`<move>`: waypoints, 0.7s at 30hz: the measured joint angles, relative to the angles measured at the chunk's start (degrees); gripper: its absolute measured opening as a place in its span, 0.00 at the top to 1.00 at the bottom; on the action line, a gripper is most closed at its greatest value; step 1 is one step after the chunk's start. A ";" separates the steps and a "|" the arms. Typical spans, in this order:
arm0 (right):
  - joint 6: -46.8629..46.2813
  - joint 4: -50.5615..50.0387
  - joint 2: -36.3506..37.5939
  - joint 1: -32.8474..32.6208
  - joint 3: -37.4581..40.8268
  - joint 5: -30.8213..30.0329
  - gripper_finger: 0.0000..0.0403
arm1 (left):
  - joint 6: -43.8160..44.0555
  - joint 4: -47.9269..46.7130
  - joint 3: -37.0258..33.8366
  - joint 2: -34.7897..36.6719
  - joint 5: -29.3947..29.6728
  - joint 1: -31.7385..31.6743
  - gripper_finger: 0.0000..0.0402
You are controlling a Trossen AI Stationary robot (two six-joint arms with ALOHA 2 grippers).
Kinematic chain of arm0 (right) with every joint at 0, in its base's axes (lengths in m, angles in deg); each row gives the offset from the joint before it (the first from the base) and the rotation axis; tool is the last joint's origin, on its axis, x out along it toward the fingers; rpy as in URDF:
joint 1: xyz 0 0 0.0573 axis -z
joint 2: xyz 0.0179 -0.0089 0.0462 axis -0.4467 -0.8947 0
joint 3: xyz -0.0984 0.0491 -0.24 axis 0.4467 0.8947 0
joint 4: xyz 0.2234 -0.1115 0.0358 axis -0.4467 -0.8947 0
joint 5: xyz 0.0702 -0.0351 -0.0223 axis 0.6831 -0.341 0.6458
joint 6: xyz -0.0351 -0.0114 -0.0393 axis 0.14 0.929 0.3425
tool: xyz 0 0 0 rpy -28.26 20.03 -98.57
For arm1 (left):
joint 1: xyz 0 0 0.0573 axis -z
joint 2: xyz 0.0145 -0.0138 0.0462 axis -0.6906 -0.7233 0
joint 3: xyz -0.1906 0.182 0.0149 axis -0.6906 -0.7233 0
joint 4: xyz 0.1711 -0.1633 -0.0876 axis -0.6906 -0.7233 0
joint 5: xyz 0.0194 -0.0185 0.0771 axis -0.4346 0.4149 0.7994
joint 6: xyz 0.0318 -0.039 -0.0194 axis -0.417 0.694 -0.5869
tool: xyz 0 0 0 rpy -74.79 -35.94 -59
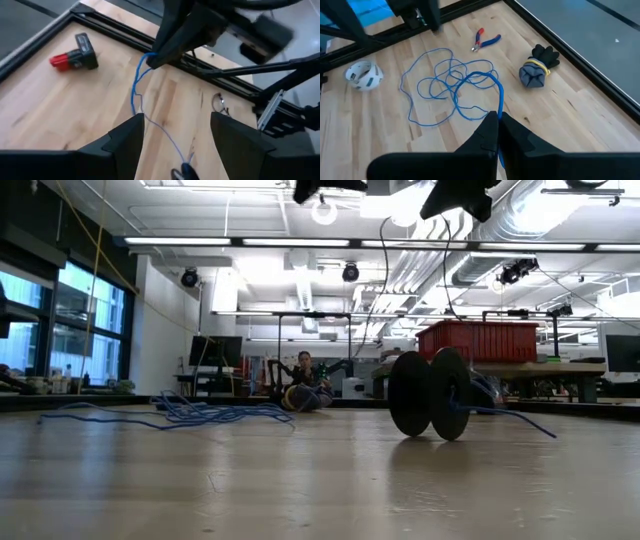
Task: Coil cords
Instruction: Uncoil the blue wire from the black spool
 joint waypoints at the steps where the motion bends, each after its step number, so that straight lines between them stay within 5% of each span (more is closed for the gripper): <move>1: 0.00 0.00 0.02 0.00 0.00 0.04 1.00 | 0.01 0.63 0.00 -0.88 0.00 -0.04 0.44; 15: 0.68 1.75 0.33 0.00 0.00 2.22 1.00 | -2.16 5.26 0.02 -6.39 0.69 -2.80 0.51; 18: 0.69 2.71 0.75 0.00 -0.03 2.21 1.00 | -2.44 3.93 0.02 -6.03 1.35 -3.23 0.65; 21: 1.73 2.56 1.19 0.00 -1.74 1.40 1.00 | -2.67 1.91 0.02 -6.03 1.29 -3.23 0.90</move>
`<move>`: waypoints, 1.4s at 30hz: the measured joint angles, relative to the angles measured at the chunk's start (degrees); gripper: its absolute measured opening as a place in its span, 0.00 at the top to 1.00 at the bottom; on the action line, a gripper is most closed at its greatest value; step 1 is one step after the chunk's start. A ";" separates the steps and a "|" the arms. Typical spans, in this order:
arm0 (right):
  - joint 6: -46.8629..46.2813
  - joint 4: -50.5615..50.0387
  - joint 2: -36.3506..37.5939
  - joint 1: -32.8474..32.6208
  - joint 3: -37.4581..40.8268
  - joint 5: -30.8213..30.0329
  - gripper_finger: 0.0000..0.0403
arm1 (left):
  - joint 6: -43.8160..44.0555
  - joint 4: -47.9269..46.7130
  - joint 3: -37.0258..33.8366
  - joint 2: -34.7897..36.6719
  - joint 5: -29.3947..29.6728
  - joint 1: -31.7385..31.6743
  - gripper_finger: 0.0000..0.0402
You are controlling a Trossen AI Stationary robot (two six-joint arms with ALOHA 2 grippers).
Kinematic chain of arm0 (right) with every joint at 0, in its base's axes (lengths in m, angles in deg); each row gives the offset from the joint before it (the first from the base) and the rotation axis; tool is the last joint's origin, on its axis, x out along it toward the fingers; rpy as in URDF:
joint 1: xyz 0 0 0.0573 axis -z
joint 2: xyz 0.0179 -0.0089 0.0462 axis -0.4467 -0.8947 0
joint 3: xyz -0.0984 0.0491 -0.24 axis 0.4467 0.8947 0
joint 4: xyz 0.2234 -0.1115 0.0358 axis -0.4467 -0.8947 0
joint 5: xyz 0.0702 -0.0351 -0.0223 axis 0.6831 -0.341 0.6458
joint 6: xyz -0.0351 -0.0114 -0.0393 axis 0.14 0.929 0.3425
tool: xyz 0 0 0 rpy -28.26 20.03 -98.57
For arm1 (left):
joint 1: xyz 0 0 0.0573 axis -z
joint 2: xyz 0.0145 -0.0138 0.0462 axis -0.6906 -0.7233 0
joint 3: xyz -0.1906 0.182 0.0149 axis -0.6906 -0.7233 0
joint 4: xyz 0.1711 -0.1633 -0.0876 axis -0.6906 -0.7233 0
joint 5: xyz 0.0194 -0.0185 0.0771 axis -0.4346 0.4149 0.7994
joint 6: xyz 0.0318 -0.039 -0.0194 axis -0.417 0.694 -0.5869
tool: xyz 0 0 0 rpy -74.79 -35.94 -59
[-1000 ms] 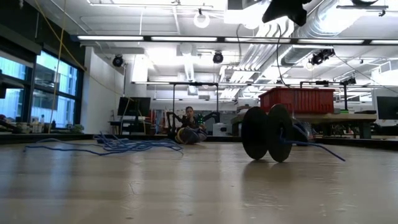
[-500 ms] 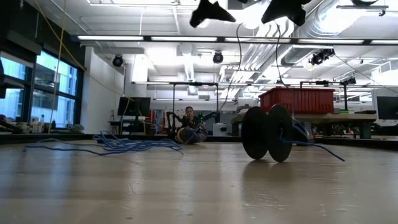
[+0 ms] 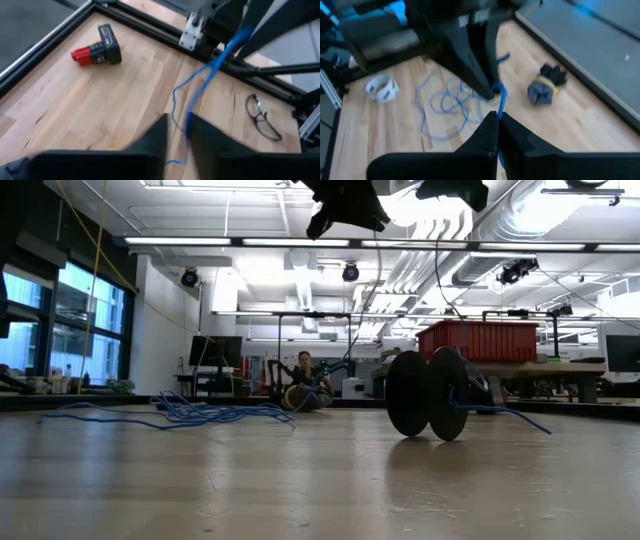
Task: Coil cords
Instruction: Uncoil the blue wire from the black spool
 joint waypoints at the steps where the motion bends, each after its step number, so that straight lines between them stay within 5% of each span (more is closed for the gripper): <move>1: 0.29 0.01 0.13 0.00 -0.73 -0.60 1.00 | -0.25 -0.12 0.00 0.00 -0.02 0.12 0.95; 13: 5.18 -7.24 -0.11 0.13 -13.07 -7.29 1.00 | -4.47 -2.41 0.38 0.38 1.09 2.16 0.97; 32: 7.30 -8.96 0.00 0.17 -21.20 -11.21 1.00 | -6.35 -11.14 -0.66 -3.54 14.67 2.32 0.85; 37: 7.65 -10.13 0.05 0.17 -23.26 -10.87 1.00 | -4.81 -13.33 -11.19 -0.37 17.05 2.25 0.85; 42: 7.71 -12.74 -0.08 0.17 -23.59 -10.83 1.00 | 1.91 -9.73 -28.48 11.18 16.76 2.87 0.85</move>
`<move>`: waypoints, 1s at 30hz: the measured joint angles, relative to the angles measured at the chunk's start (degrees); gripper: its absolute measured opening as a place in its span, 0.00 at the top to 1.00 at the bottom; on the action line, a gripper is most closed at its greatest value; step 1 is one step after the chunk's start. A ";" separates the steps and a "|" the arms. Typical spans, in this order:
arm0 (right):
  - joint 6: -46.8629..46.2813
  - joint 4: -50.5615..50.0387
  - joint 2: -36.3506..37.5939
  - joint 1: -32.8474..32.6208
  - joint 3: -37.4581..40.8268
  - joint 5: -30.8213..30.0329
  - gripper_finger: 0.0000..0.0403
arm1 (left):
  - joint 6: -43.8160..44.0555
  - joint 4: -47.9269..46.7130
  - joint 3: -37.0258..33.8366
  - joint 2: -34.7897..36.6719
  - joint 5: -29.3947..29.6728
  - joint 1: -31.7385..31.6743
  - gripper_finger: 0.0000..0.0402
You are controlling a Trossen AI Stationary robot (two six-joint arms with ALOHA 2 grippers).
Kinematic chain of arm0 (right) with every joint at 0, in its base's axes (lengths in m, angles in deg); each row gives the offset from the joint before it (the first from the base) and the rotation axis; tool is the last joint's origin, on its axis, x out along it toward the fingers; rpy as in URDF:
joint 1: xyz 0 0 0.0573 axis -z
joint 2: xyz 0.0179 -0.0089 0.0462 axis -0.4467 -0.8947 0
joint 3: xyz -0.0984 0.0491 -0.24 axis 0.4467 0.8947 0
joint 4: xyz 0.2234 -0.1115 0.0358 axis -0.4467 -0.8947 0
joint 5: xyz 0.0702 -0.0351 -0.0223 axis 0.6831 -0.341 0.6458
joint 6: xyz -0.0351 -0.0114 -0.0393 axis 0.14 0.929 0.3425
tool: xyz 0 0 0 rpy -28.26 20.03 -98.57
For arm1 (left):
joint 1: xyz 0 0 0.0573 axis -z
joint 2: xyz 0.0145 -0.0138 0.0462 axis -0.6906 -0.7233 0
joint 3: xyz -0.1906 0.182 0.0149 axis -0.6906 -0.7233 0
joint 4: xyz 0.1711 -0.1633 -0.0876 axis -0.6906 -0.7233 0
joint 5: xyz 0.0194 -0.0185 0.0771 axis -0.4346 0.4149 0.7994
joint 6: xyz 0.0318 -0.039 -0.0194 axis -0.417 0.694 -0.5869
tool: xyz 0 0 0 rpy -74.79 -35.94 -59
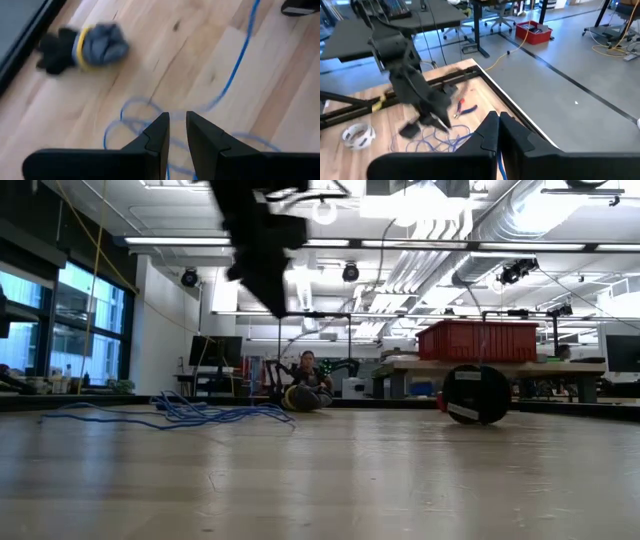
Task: Coil cords
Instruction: Uncoil the blue wire from the black spool
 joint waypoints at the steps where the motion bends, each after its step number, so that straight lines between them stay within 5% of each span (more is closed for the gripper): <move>1: 0.00 -0.58 0.00 0.00 0.00 0.00 1.00 | 1.54 0.52 -3.37 2.89 -0.29 0.29 0.85; 7: -0.74 -3.54 -1.26 0.00 -0.02 0.23 1.00 | 8.53 3.07 -12.45 20.25 -2.85 2.53 0.85; 12: -1.51 -3.90 -4.96 0.00 -0.02 1.99 1.00 | 3.28 23.44 -10.80 26.95 -2.85 1.96 0.85; 21: -0.17 -1.63 -11.67 -0.11 0.04 5.60 1.00 | -8.62 30.86 3.55 13.14 -12.72 -2.54 0.80; 30: -0.13 0.82 -12.66 -0.46 0.07 5.55 1.00 | -11.59 30.64 13.31 2.00 -14.09 -2.81 0.61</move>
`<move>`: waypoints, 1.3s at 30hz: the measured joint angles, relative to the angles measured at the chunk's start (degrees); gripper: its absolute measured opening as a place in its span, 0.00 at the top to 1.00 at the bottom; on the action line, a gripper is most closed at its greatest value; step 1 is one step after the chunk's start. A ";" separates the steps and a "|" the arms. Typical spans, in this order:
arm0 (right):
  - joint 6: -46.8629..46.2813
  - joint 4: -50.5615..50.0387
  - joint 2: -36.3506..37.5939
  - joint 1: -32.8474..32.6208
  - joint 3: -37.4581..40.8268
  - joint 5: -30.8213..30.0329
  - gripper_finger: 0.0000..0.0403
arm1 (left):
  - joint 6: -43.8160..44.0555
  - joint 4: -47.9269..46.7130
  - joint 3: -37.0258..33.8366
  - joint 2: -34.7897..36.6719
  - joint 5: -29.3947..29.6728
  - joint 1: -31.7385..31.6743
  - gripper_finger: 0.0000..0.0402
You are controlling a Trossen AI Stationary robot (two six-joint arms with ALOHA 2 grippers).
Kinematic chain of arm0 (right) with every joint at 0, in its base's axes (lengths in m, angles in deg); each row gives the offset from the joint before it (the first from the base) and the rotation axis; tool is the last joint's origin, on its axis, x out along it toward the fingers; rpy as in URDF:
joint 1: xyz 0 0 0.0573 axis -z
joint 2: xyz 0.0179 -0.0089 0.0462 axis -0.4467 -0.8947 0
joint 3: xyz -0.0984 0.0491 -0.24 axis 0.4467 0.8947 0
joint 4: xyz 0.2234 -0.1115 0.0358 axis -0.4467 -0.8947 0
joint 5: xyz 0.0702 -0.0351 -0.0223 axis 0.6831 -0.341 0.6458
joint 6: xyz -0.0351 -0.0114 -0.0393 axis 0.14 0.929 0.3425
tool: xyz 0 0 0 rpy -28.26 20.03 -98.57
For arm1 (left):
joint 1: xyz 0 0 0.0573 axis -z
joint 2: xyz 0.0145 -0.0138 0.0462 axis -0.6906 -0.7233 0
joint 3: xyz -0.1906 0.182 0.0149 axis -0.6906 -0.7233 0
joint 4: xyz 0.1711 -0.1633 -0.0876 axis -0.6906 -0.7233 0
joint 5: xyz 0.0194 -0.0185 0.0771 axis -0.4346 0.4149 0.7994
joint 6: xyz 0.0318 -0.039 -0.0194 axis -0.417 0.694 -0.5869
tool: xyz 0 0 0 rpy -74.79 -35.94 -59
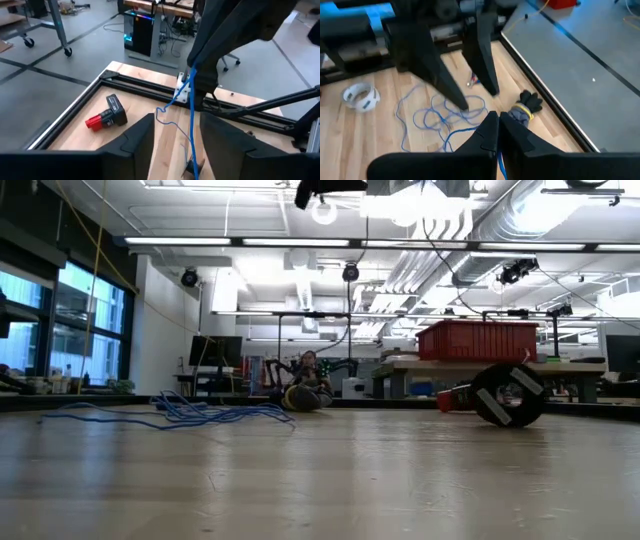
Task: Coil cords
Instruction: Uncoil the blue wire from the black spool
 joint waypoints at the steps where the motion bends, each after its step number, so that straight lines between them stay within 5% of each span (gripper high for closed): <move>1: 0.12 0.63 0.00 0.00 0.00 0.00 1.00 | 0.52 -0.22 0.16 -0.33 -0.13 0.00 0.59; 12: 1.88 2.65 0.02 0.07 0.00 0.00 1.00 | 3.38 -0.86 0.16 -1.62 -5.00 -0.26 0.58; 15: 2.30 2.65 0.02 0.07 0.00 0.00 1.00 | 3.31 -0.90 0.16 -1.82 -5.73 -0.39 0.66; 20: 2.72 4.55 0.02 0.07 0.00 0.01 1.00 | 3.66 -1.58 0.16 -2.47 -6.11 -0.37 0.95; 31: 4.00 3.59 0.27 0.07 0.13 0.18 0.99 | 5.43 -7.03 0.17 -0.76 -6.84 -0.90 0.99; 39: 1.20 -7.13 1.94 -0.04 -0.09 2.02 0.73 | 5.56 -23.32 0.06 10.70 -7.89 -3.04 1.00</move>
